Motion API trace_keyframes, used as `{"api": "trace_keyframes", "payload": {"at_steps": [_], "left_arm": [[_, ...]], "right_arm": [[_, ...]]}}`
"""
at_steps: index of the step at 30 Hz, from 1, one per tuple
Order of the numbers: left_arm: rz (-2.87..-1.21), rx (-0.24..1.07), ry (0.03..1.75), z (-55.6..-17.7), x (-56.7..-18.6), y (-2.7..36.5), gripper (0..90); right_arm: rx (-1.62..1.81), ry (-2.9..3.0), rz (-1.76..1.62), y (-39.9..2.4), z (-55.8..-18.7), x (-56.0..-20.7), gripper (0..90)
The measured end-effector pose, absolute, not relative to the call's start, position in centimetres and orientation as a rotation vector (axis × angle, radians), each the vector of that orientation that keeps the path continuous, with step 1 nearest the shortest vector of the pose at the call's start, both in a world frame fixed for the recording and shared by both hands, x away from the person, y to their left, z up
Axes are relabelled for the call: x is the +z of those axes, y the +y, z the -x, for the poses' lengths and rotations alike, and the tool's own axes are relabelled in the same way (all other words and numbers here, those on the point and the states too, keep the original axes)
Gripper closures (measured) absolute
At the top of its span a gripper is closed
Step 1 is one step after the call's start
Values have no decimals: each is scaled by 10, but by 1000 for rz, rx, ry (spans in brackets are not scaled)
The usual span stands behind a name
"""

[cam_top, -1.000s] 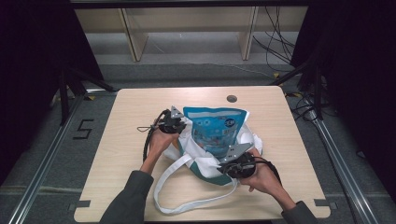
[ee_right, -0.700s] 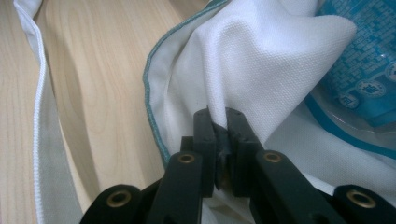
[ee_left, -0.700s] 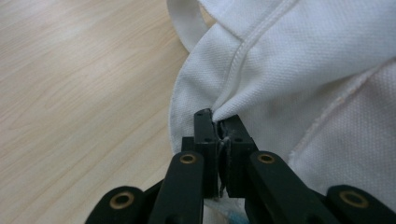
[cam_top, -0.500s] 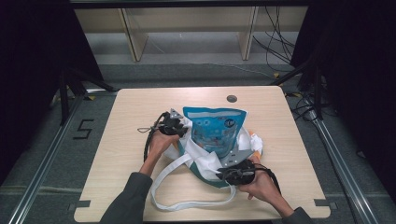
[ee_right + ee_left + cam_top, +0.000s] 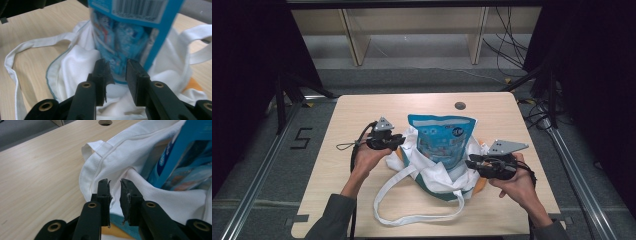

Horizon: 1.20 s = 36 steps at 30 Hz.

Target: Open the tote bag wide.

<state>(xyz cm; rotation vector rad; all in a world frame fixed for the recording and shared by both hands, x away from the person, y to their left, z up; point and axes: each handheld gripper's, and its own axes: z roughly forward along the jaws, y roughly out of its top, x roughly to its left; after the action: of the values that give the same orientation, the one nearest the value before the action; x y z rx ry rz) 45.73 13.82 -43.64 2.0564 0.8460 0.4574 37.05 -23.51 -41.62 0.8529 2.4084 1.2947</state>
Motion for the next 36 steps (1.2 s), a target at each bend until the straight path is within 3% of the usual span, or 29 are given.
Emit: {"api": "trace_keyframes", "payload": {"at_steps": [10, 12, 14, 17, 19, 21, 25, 28, 30, 36], "left_arm": [[-2075, 457, 818, -438, -443, 135, 772], [-2078, 448, 816, -437, -449, 134, 792], [-2088, 448, 807, -437, -454, 132, 837], [-2087, 418, 828, -437, -464, 127, 856], [-2089, 432, 823, -438, -465, 126, 855], [-2086, 428, 821, -436, -465, 124, 858], [-2110, 418, 797, -433, -467, 117, 855], [-2133, 409, 785, -432, -472, 113, 858], [-2161, 431, 757, -433, -474, 113, 860], [-2228, 426, 768, -428, -488, 109, 881]], "right_arm": [[1105, 2233, -1015, -265, -404, -427, 647], [1099, 2248, -1042, -265, -409, -431, 708], [1081, 2235, -990, -265, -412, -434, 837], [1103, 2224, -994, -267, -417, -437, 884], [1196, 2229, -1073, -266, -414, -432, 841], [1228, 2179, -1095, -265, -411, -426, 710], [1222, 2194, -1102, -254, -411, -426, 662], [1129, 2246, -1105, -251, -414, -433, 740], [1022, 2250, -1018, -253, -418, -441, 870], [925, 2251, -1061, -265, -427, -453, 892]]}}
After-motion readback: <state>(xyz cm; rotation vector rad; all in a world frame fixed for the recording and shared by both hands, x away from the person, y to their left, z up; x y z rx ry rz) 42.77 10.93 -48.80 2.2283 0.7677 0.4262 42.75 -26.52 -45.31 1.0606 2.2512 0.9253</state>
